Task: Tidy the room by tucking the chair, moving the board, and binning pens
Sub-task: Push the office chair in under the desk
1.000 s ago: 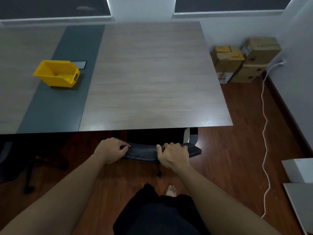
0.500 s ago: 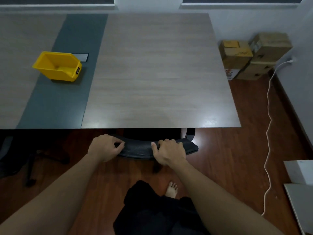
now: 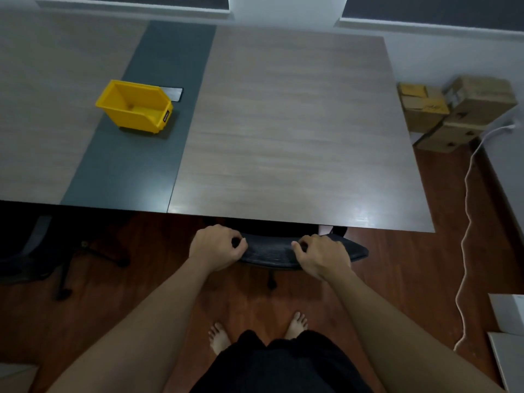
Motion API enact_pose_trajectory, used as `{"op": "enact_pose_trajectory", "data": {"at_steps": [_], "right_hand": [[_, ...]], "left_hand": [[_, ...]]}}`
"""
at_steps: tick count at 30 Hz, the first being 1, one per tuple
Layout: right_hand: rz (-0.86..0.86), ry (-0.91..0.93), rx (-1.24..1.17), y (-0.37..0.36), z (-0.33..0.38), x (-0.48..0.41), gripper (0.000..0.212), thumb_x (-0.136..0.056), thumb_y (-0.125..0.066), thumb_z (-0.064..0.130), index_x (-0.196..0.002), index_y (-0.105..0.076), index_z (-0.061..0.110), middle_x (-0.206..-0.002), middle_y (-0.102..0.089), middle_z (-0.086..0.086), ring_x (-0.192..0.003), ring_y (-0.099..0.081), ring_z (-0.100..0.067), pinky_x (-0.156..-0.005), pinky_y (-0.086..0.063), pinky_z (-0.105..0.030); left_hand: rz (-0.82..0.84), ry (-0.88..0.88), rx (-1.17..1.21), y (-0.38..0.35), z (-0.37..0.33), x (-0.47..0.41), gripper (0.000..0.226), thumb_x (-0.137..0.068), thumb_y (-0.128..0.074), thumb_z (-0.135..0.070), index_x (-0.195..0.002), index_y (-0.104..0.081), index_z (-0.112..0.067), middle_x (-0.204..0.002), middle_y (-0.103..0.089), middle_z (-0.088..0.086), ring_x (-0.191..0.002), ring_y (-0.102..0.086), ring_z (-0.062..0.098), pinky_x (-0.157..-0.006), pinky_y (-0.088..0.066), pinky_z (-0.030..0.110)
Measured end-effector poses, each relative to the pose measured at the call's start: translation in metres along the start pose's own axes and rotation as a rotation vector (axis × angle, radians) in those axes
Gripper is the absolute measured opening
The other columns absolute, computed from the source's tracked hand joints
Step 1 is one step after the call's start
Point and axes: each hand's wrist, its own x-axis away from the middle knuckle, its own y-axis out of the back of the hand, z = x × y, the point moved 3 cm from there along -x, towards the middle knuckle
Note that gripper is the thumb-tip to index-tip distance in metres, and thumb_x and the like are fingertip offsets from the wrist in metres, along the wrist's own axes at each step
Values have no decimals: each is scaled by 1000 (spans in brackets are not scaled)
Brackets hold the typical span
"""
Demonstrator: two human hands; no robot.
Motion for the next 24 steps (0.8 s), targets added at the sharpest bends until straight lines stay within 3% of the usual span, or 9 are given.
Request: {"op": "enact_pose_trajectory", "data": {"at_steps": [5,9,18,24], "right_hand": [[55,-15,-12,0,-8,1,64,-100,-20,70,-133,-62,33,-127,-71,-3,-115,-64,-29,-96,-48,-47],[103,-28,-23,0,-19,5,66,-99,-20,71,-135,-60,33,-131,-68,-3,-120,-62,-29,-100,-46,-49],[106,-30,-53,1,-55,21,65,-98,-21,71,-133,-62,33,-128,-68,-3,-118,-63,-30,-102,-46,-51],[77,-17,-46,11,-79,20,60,-102,-22,66,-126,-64,30,-120,-70,-4,-113,-64,-29,-100,-46,-50]], "left_hand": [[16,4,14,1,-6,-1,48,-91,-40,-63,-99,-80,-37,-75,-72,-8,-71,-67,17,-55,-39,27],[34,18,12,-1,-16,-1,49,-90,-38,-61,-96,-80,-36,-74,-71,-7,-70,-66,19,-58,-46,28],[36,52,70,-5,-56,5,41,-88,-41,-50,-71,-65,-22,-63,-61,-6,-60,-60,21,-58,-51,31],[-120,114,114,-6,-86,8,29,-93,-47,-39,-70,-52,-22,-72,-59,-6,-62,-59,21,-52,-45,31]]}}
